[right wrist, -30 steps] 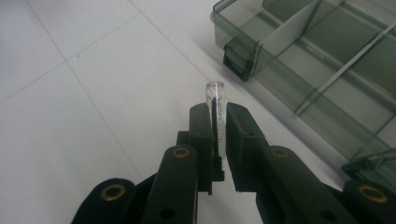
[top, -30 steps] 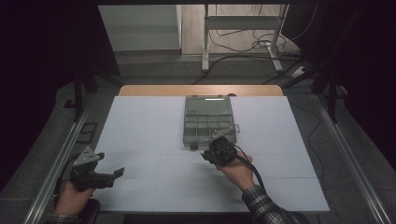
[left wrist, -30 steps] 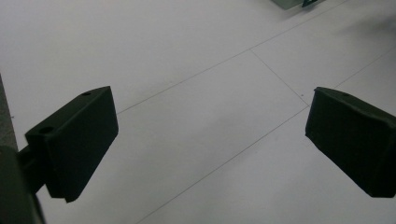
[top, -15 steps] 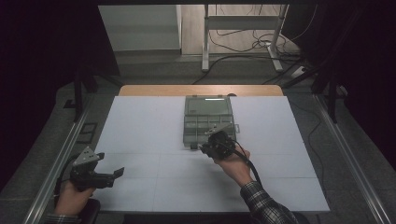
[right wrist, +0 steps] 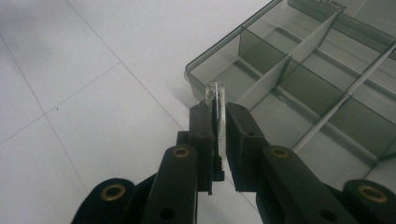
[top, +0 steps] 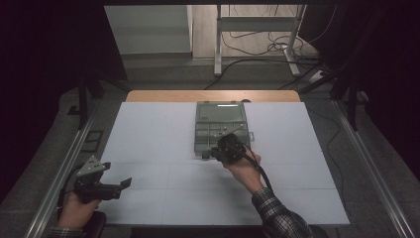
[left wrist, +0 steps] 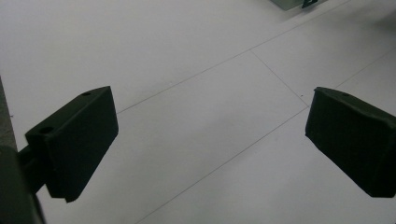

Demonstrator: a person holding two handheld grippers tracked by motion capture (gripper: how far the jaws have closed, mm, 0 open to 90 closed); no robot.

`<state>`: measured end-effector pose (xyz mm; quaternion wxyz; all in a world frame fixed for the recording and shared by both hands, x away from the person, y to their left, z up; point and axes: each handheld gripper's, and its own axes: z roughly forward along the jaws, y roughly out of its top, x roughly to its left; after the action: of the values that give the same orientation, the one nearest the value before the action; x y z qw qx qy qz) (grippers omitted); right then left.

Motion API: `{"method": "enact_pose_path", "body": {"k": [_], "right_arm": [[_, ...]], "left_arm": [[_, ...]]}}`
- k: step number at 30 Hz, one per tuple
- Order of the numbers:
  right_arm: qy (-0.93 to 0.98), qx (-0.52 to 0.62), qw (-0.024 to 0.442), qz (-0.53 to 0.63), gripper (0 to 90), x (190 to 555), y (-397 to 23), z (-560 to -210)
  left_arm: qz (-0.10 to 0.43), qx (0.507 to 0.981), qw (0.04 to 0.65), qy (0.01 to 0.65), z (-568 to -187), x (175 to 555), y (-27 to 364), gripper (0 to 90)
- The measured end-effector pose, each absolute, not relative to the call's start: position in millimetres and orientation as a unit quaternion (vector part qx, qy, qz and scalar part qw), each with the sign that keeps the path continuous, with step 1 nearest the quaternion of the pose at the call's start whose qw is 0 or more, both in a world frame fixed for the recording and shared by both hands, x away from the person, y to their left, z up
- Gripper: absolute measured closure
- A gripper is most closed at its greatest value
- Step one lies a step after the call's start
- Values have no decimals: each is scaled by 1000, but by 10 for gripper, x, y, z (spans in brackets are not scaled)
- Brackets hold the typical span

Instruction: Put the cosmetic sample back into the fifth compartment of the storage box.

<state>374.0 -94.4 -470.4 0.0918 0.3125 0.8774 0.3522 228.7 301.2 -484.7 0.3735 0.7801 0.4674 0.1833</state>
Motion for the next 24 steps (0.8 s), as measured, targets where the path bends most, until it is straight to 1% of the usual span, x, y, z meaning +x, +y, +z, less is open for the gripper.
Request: {"method": "enact_pose_path", "body": {"k": [10, 18, 24], "right_arm": [[874, 315, 94, 357, 806, 3839, -885, -4706], [873, 316, 98, 358, 806, 3914, -824, -4724], [871, 319, 99, 361, 806, 3968, -788, -4728]], "left_arm": [[185, 780, 374, 466, -4845, 2279, 3008, 45], [199, 785, 366, 458, -4838, 2258, 2983, 52], [196, 782, 370, 462, -4839, 2262, 2998, 52]]}}
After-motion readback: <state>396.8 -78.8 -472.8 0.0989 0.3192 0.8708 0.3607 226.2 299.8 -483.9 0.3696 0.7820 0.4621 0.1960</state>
